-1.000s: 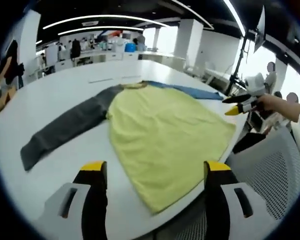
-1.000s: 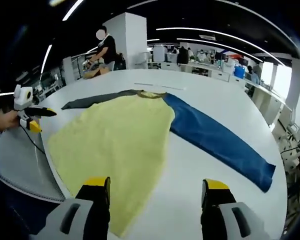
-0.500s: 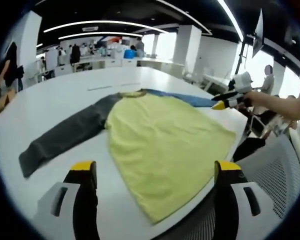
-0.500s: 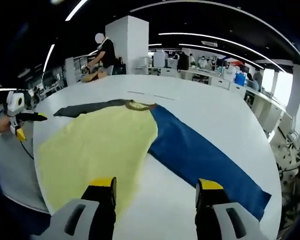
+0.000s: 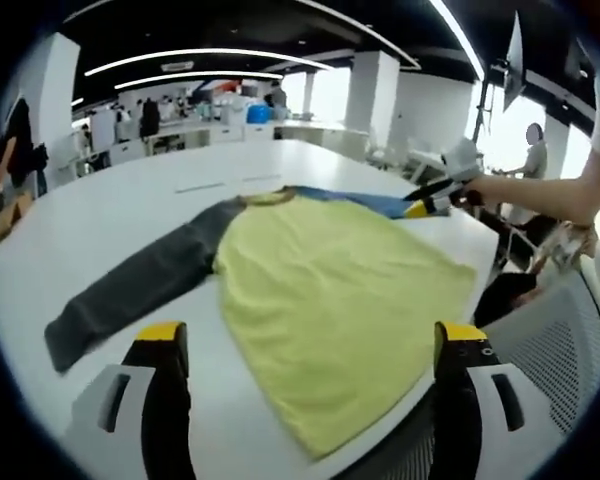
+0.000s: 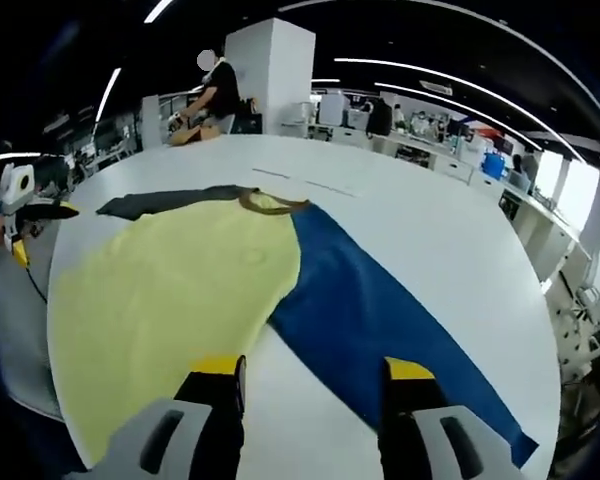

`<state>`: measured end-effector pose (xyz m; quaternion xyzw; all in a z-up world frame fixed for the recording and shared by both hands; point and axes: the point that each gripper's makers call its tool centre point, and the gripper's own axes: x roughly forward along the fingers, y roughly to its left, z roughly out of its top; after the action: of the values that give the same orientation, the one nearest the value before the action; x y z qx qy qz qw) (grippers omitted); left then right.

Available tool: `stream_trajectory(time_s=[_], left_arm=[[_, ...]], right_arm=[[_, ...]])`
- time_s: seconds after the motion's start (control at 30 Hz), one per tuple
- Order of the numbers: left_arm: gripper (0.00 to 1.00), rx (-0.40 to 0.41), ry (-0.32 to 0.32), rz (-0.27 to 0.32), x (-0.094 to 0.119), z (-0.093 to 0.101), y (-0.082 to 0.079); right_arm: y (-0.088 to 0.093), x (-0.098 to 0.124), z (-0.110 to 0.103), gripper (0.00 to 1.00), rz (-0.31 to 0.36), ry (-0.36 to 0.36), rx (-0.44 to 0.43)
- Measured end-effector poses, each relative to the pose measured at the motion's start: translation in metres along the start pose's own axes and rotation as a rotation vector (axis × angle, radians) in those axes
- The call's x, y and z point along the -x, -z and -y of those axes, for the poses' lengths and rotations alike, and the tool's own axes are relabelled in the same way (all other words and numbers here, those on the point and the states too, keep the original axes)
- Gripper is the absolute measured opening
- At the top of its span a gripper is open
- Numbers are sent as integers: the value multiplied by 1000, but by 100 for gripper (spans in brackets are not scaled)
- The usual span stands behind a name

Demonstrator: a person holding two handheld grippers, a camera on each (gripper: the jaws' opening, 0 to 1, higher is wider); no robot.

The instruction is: Fold the garment on the visible template until the final outline fits inside the template.

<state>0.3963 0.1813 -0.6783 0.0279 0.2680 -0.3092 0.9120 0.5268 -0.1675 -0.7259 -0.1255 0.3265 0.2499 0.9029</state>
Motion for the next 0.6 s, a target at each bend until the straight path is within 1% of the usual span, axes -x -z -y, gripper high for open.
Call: stream_trajectory(time_s=[0.1,0.17,0.27,0.43,0.57,0.6], left_arm=[[95,10,-11,4,-1,-3,-1],[92,2,-19,9,-1,-5,-2],[88,14,-29,12,-2,-7,-2],[84,17,-42,10,-1,-10,-2],[82,28,-51,17,1,-12,-2],[82,29,-51,17,1,-12,-2]], right_arm=[[-2,-10,2,48,-13,0,56],[-2,-14,4,43,-30,2,61],[-3,-20,4,39,-33,-11,68],[-4,-27,-3,37,-43,-41,116],[-5,-33,-8,32,-43,-61,132],[-5,-35,-9,30,-43,-65,148]])
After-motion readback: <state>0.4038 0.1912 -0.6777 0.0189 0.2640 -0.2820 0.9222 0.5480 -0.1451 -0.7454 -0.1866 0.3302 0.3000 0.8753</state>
